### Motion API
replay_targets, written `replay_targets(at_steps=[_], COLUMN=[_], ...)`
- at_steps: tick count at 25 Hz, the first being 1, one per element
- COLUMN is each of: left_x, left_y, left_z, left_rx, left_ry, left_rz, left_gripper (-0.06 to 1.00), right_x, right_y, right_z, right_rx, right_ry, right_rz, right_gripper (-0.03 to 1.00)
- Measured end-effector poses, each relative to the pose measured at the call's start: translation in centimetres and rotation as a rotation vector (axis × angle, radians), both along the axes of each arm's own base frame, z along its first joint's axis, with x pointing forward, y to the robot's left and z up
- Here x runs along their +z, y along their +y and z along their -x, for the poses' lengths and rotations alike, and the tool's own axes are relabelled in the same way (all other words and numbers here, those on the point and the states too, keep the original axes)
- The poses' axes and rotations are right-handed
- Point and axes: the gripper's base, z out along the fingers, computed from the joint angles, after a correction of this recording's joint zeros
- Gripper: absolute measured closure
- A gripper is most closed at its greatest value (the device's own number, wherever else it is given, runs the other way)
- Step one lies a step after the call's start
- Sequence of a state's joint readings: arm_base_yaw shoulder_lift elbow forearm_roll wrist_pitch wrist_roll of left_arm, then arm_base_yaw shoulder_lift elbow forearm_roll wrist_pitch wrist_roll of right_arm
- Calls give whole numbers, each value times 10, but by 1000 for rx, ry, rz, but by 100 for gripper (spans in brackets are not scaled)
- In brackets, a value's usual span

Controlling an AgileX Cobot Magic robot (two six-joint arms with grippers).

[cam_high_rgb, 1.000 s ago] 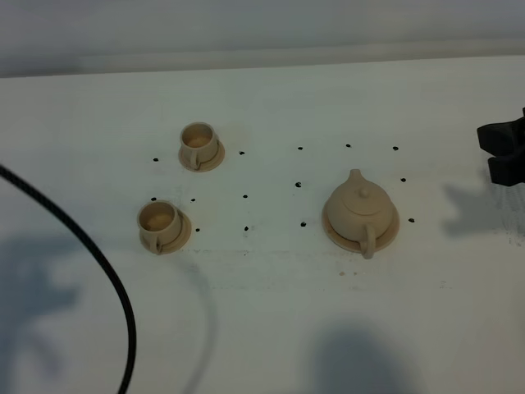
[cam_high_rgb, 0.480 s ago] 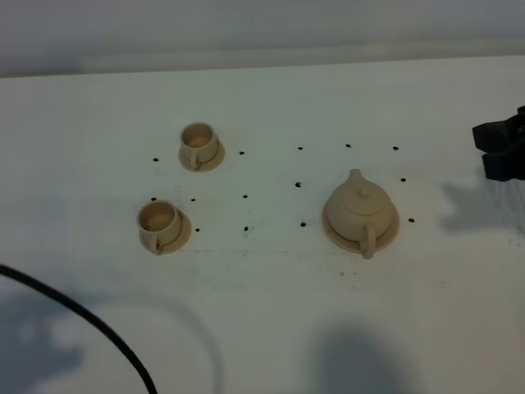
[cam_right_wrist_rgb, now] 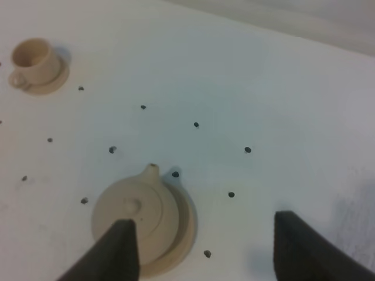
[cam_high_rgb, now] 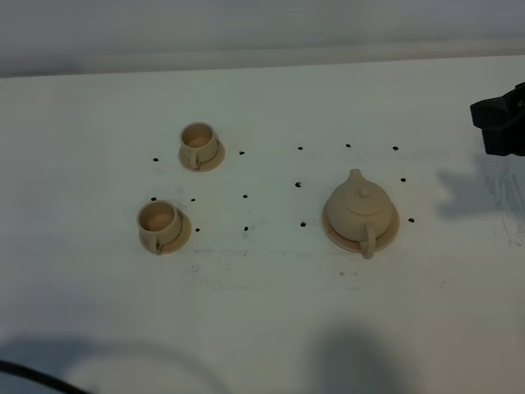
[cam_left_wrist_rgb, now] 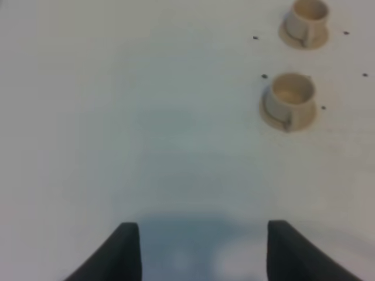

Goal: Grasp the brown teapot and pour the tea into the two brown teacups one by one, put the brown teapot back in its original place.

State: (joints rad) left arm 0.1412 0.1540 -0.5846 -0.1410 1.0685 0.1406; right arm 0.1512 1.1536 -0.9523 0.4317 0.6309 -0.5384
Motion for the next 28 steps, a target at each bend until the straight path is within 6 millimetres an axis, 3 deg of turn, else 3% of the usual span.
replay_targets(at_steps=[3,12,22,28], left_x=[-13,-17,-20,-21], left_y=[-1,0,1,4], left_z=[4,11,11,15], left_rx=[-45,-66,-141,-154], left_ry=[-11,-39,-24,-43], left_rz=[-2,-14,-6,-4], left_gripper=[53,57,57,58], right_x=[-2,-19,-20,-21], right_y=[0,7,37,42], right_z=[-1,-15,-6,-6], right_rx=[0,-3,119,130], right_ry=[7,93,114,110], right_rz=[1,-52,-58,-58], right_gripper=[48,50,53,53])
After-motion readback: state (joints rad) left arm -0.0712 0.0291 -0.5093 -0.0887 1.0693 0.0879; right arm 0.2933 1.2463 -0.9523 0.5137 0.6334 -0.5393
